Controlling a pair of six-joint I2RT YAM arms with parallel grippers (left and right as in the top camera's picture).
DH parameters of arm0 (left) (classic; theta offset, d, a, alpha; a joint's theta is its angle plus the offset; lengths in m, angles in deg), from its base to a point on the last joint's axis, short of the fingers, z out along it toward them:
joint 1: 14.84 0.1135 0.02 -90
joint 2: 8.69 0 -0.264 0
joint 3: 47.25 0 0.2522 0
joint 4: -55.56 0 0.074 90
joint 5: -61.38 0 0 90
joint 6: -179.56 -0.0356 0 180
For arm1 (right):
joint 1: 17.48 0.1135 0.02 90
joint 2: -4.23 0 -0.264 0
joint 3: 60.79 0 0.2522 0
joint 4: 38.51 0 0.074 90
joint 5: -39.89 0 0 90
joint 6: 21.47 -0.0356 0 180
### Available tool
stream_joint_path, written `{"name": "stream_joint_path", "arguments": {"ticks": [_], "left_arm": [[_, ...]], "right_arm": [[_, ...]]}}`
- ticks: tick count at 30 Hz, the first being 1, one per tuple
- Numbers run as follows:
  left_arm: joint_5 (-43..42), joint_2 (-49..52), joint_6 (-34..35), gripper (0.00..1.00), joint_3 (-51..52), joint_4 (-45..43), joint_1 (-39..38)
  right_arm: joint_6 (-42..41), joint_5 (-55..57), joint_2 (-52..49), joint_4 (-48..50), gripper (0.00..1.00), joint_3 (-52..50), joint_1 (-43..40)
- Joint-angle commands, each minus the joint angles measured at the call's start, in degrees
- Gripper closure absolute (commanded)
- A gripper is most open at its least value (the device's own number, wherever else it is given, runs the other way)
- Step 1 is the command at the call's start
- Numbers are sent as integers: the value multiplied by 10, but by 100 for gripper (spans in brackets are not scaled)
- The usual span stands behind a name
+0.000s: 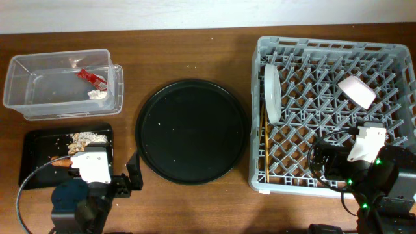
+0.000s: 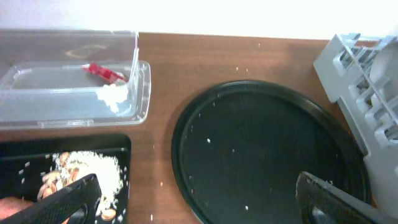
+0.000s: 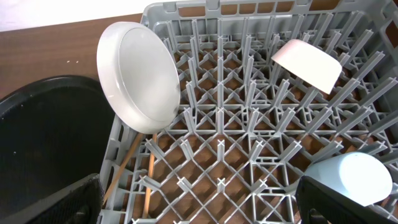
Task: Sort waste into correct bins and load items into the dishwasher rack
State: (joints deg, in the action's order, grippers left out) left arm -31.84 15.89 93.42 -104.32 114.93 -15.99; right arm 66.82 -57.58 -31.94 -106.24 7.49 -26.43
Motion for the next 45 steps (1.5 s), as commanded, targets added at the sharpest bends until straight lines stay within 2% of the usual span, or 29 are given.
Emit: {"name": "stream_joint_path", "arguments": {"ticks": [1,6,9,10,13,15,19,20,22,39,41,43,45], "left_arm": [[-6,-3,-5,1,4,9,2],[-6,-3,-5,1,4,35,2],[-6,-3,-5,1,4,35,2],[-6,-3,-5,1,4,35,2],[-6,-3,-5,1,4,35,2],[-6,-3,-5,1,4,35,2],[-6,-3,-5,1,4,35,2],[-6,-3,-5,1,4,35,2],[-6,-3,-5,1,4,35,2],[-6,-4,-5,1,5,36,2],[16,-24,-5,1,23,40,2],[17,-81,-5,1,93,-15,2],[16,-150,-5,1,199,-140,1]], "right_arm": [[-6,6,1,0,2,-3,3],[-6,6,3,0,2,-3,4],[2,25,56,17,2,-13,54],[2,24,97,51,2,-38,66],[2,21,269,264,2,-263,105],[2,22,335,391,2,-377,122],[5,43,360,576,2,-527,123],[18,50,360,577,2,-542,123],[59,54,360,493,2,-542,123],[58,54,360,496,2,-542,123],[58,54,360,496,2,-542,123],[58,54,360,496,2,-542,123],[58,54,360,496,2,-542,123]]}}
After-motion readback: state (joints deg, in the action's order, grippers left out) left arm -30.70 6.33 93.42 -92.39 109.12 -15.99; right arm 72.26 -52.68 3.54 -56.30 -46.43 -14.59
